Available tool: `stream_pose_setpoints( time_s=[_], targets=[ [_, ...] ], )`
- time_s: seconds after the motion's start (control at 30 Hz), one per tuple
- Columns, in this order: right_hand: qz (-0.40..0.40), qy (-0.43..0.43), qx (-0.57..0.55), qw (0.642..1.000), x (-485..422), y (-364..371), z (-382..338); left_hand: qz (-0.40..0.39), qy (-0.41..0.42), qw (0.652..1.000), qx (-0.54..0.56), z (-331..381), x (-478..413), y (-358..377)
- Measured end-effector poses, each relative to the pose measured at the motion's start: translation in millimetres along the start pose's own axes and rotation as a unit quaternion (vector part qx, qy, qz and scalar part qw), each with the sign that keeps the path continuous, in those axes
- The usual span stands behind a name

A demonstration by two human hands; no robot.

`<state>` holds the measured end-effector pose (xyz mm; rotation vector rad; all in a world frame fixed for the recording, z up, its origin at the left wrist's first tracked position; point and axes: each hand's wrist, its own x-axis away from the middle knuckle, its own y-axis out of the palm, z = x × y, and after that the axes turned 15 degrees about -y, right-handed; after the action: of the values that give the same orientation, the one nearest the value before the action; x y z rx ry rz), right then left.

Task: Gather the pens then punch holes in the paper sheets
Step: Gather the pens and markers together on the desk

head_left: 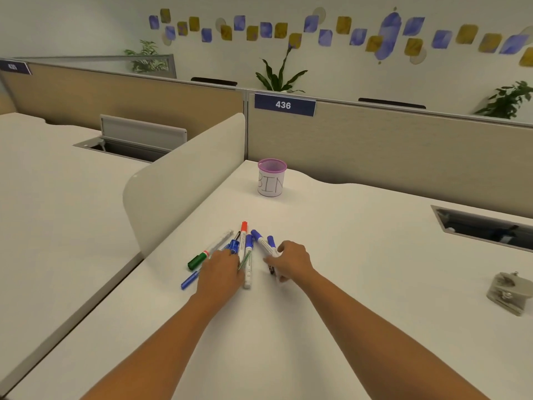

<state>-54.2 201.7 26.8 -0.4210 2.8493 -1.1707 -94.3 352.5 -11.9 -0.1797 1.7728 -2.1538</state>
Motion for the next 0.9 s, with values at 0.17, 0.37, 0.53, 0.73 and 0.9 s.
stream_pose_setpoints(
  time_s=[0.17,0.37,0.53,0.73,0.9],
  targets=[
    [0.015,0.000,-0.010,1.000,-3.9,3.2,-0.2,0.051,0.005,0.999,0.013,-13.3,-1.0,6.3],
    [0.035,-0.059,0.041,0.997,-2.5,8.7,8.4,0.025,-0.037,0.998,0.052,-32.3,1.0,12.7],
    [0.030,-0.090,0.038,0.995,-2.8,20.6,7.8,-0.021,-0.054,0.998,0.039,-42.3,1.8,20.4],
    [0.032,-0.084,-0.047,0.995,-5.0,26.6,2.5,-0.017,-0.064,0.997,0.041,-44.3,-1.5,19.5],
    [0.046,-0.078,-0.052,0.995,-5.7,27.3,4.9,-0.015,-0.061,0.997,0.044,-48.0,-4.2,15.8]
  ],
)
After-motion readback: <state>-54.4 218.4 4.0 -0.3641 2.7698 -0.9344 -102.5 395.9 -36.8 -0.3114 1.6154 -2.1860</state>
